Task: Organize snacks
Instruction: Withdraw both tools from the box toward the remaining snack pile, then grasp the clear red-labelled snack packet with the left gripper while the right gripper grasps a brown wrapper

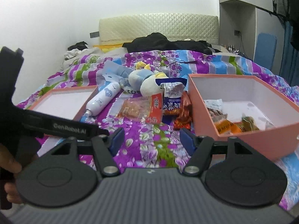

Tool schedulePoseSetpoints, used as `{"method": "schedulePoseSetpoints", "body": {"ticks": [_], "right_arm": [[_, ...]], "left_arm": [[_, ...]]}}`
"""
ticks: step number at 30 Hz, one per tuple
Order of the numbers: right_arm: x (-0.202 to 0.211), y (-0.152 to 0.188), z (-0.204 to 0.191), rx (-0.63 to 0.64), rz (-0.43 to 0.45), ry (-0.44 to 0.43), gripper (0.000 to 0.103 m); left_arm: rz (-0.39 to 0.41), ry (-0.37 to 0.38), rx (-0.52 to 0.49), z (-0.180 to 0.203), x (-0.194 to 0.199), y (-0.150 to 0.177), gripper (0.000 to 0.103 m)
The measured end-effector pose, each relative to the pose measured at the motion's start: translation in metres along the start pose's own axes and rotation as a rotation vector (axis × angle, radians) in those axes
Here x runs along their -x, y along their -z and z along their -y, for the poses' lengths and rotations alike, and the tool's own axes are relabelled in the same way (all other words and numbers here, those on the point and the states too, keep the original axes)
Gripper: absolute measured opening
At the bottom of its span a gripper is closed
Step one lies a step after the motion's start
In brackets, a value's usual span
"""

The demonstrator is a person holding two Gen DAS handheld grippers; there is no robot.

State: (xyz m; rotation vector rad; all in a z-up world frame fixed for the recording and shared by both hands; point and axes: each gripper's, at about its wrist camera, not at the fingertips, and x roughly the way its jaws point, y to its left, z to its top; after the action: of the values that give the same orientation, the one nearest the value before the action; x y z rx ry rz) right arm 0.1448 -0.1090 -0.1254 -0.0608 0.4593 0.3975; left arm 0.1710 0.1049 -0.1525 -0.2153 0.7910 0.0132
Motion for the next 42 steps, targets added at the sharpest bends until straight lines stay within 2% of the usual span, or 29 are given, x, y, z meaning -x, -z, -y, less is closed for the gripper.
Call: {"method": "schedulePoseSetpoints", "body": {"ticks": [4, 11, 18, 25, 28, 30, 33, 36, 37, 39, 42], "right_arm": [[-0.036, -0.005, -0.008, 0.050, 0.003, 0.047, 0.063], [-0.109, -0.004, -0.008, 0.121, -0.033, 0.185, 0.055], [-0.162, -0.004, -0.003, 0.182, -0.074, 0.259, 0.055], [-0.204, -0.002, -0.001, 0.275, -0.085, 0.368, 0.054], [-0.222, 0.001, 0.002, 0.311, -0.112, 0.407, 0.051], [-0.230, 0.002, 0.005, 0.301, -0.135, 0.407, 0.044], [-0.238, 0.004, 0.004, 0.316, -0.136, 0.425, 0.038], [-0.245, 0.008, 0.007, 0.324, -0.143, 0.442, 0.029], [-0.245, 0.008, 0.007, 0.327, -0.141, 0.437, 0.029], [-0.242, 0.006, 0.008, 0.332, -0.133, 0.441, 0.020], [-0.236, -0.001, 0.014, 0.295, -0.138, 0.418, 0.018]], "left_arm": [[0.009, 0.011, 0.002, -0.019, -0.034, -0.017, 0.096], [0.018, 0.050, 0.020, -0.039, -0.102, -0.054, 0.096], [0.010, 0.033, -0.024, -0.046, -0.167, -0.083, 0.096], [0.003, 0.029, -0.060, -0.052, -0.211, -0.095, 0.096], [-0.016, 0.036, -0.068, -0.052, -0.223, -0.096, 0.095], [-0.016, 0.033, -0.086, -0.053, -0.228, -0.097, 0.094], [-0.028, 0.019, -0.094, -0.052, -0.231, -0.096, 0.088], [-0.032, -0.014, -0.147, -0.045, -0.231, -0.093, 0.081], [-0.035, -0.018, -0.149, -0.044, -0.232, -0.093, 0.079], [-0.040, -0.023, -0.148, -0.044, -0.232, -0.094, 0.075], [-0.044, -0.028, -0.137, -0.042, -0.228, -0.095, 0.066]]}}
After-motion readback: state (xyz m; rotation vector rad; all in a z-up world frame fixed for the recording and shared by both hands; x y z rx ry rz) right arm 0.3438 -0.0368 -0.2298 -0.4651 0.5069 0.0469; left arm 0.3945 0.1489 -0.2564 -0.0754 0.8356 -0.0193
